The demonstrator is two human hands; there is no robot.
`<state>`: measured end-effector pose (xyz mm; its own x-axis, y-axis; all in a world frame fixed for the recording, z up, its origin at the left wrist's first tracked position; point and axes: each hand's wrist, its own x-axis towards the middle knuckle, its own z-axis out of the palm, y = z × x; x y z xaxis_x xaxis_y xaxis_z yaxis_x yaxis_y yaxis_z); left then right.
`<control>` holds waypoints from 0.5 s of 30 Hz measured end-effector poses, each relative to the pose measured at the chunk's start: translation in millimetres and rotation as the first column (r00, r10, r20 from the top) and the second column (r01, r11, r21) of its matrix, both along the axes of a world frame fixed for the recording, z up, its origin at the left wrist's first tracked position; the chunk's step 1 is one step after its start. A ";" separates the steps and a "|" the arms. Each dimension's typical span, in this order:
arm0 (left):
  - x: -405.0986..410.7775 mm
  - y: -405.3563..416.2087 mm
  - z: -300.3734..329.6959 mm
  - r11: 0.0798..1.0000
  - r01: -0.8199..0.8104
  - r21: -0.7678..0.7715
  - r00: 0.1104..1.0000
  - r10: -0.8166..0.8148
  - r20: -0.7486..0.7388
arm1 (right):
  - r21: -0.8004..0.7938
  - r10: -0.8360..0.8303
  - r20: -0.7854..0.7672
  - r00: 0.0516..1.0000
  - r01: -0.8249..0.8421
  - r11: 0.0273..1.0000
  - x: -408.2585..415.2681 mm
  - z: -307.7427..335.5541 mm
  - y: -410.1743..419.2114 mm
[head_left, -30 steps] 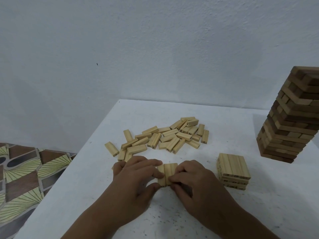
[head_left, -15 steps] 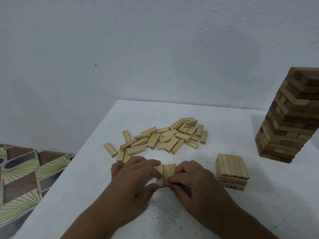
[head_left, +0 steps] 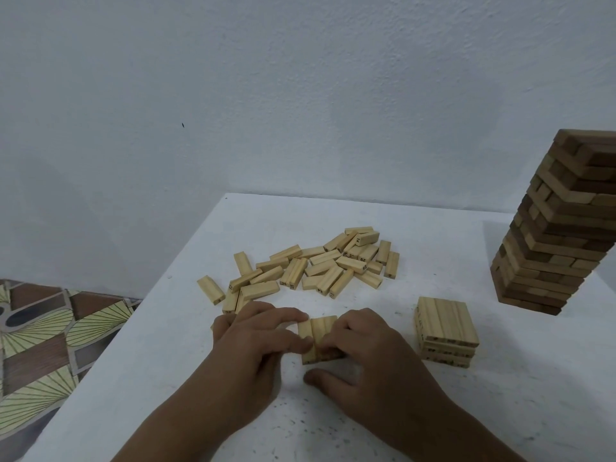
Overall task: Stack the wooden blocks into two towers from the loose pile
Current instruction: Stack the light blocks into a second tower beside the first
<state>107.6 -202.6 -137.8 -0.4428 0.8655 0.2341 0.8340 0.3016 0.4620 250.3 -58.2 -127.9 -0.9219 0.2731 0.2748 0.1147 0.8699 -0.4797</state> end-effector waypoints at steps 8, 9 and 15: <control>1.2 2.5 0.0 0.999 0.000 0.039 1.000 0.001 -0.027 | -0.076 -0.049 -0.029 0.998 0.047 0.996 -7.4 2.0 -9.1; 2.0 2.1 0.8 0.999 0.008 0.037 0.999 -0.007 -0.032 | -0.111 -0.051 -0.034 0.998 0.047 0.993 -6.9 3.1 -9.3; 4.8 0.2 7.6 0.999 0.034 -0.033 0.999 -0.034 -0.013 | -0.245 -0.049 0.007 0.999 0.049 0.968 -1.1 4.7 -3.3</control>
<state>112.5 -202.3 -130.3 -0.4099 0.8873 0.2115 0.8501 0.2875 0.4412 249.3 -61.4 -123.2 -0.9060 0.3767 0.1932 0.1546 0.7193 -0.6773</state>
